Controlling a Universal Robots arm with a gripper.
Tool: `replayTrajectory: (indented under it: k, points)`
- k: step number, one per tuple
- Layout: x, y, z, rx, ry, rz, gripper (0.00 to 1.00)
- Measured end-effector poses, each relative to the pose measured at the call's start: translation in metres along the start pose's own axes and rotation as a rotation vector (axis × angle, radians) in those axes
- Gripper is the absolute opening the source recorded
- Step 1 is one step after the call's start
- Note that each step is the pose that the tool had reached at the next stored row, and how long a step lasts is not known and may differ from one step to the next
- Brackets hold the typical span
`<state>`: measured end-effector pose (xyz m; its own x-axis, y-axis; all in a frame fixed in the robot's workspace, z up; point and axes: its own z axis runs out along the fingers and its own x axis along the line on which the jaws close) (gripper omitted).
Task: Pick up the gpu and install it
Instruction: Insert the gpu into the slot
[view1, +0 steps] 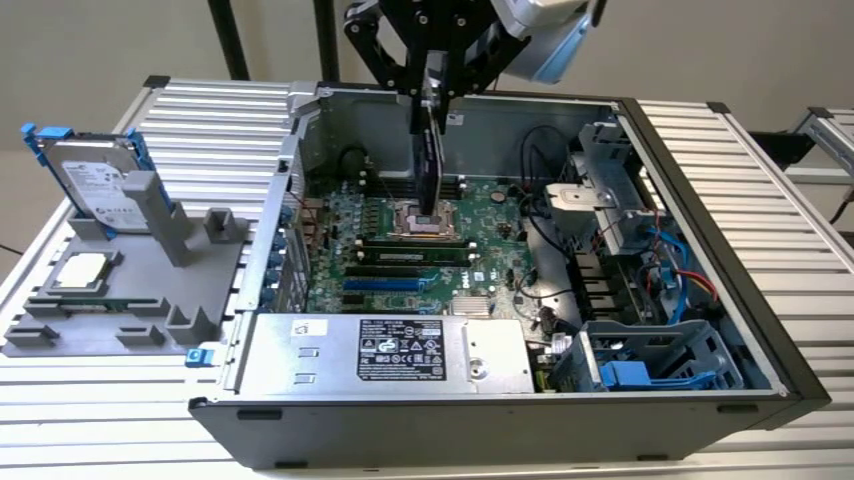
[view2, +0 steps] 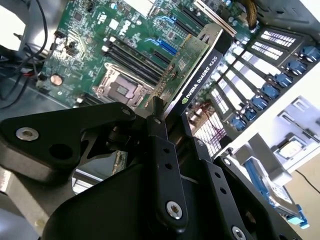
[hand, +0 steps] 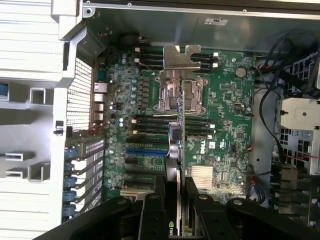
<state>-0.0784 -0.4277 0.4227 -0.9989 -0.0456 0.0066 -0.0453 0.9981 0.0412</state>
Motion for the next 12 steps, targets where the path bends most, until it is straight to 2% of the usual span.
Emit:
replayTrajectory:
  k: [12]
  points:
    - [-0.0001,0.0000,0.0000,0.0003,0.0021,-0.051,0.00]
